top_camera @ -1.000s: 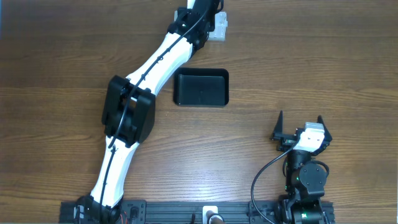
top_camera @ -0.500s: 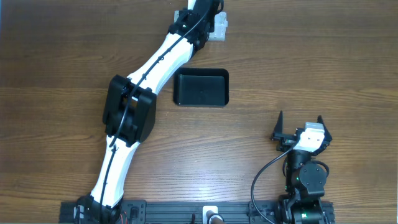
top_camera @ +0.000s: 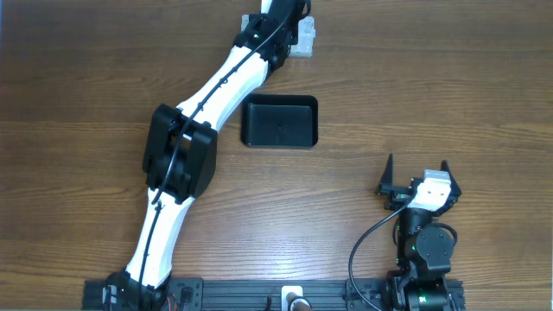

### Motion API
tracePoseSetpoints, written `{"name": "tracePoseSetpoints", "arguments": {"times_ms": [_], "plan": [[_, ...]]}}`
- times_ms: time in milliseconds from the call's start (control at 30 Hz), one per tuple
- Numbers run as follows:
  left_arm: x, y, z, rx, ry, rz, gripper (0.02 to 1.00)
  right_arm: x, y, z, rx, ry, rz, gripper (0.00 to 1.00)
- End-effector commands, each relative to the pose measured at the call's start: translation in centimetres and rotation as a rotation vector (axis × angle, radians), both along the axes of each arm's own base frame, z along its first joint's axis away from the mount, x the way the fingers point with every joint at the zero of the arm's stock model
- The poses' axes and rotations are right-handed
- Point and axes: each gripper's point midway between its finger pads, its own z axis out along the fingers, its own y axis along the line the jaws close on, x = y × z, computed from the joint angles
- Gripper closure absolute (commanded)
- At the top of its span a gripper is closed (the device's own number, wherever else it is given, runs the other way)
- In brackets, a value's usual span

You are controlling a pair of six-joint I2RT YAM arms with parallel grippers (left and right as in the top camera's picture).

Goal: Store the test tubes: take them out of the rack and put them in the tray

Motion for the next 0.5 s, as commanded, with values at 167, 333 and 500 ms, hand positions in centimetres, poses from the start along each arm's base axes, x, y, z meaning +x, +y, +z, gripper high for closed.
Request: {"name": "tracePoseSetpoints", "arguments": {"times_ms": [167, 333, 500], "plan": [[1.0, -0.6, 2.7, -0.028, -0.060, -0.019, 0.919, 0.0, -0.1, -0.2, 0.002, -0.002, -0.009, 0.007], [0.3, -0.3, 9.2, -0.059, -0.146, -0.027, 0.925, 0.0, -0.1, -0.2, 0.002, -0.002, -0.009, 0.009], [-1.8, 0.5, 16.1, -0.091, -0.218, -0.036, 0.930, 0.0, -0.1, -0.2, 0.002, -0.002, -0.009, 0.007]]}}
